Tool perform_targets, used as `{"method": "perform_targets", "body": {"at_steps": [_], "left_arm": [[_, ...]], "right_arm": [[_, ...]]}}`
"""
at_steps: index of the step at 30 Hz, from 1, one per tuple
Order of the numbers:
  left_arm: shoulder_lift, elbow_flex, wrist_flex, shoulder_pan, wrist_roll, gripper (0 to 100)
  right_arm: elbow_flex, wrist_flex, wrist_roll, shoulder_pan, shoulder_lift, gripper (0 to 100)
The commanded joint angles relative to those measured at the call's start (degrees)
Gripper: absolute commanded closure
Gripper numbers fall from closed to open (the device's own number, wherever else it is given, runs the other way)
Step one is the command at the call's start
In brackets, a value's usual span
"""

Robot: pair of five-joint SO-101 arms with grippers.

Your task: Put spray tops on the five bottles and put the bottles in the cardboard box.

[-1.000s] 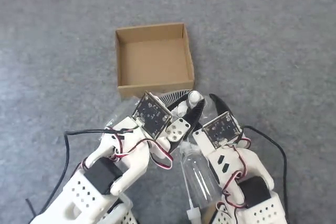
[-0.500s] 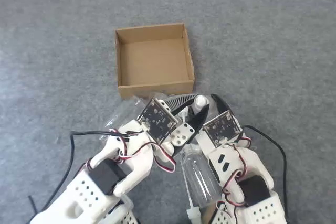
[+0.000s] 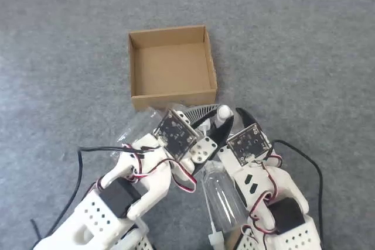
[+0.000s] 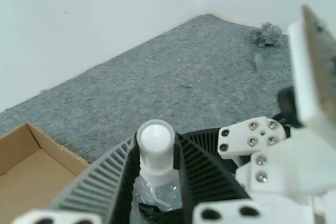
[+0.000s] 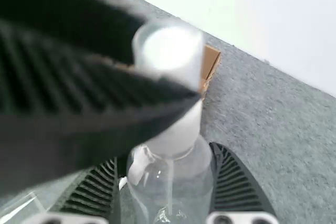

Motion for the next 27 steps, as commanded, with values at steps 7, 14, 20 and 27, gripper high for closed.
{"method": "perform_targets", "body": {"at_steps": [7, 14, 20, 27], "left_arm": [[-0.62, -0.13, 0.7, 1.23, -0.09, 95], [-0.62, 0.57, 0.7, 1.23, -0.09, 91], [-1.32, 0.04, 3.52, 1.14, 0.18, 80], [-1.32, -5.67, 11.16, 1.14, 0.26, 80]], "right_arm": [[-4.31, 0.22, 0.26, 0.57, -1.19, 99.1], [-4.22, 0.22, 0.26, 0.48, -1.19, 99.1], [-4.04, 0.22, 0.26, 0.66, -1.19, 99.1], [-3.08, 0.13, 0.26, 0.57, -1.19, 99.1]]}}
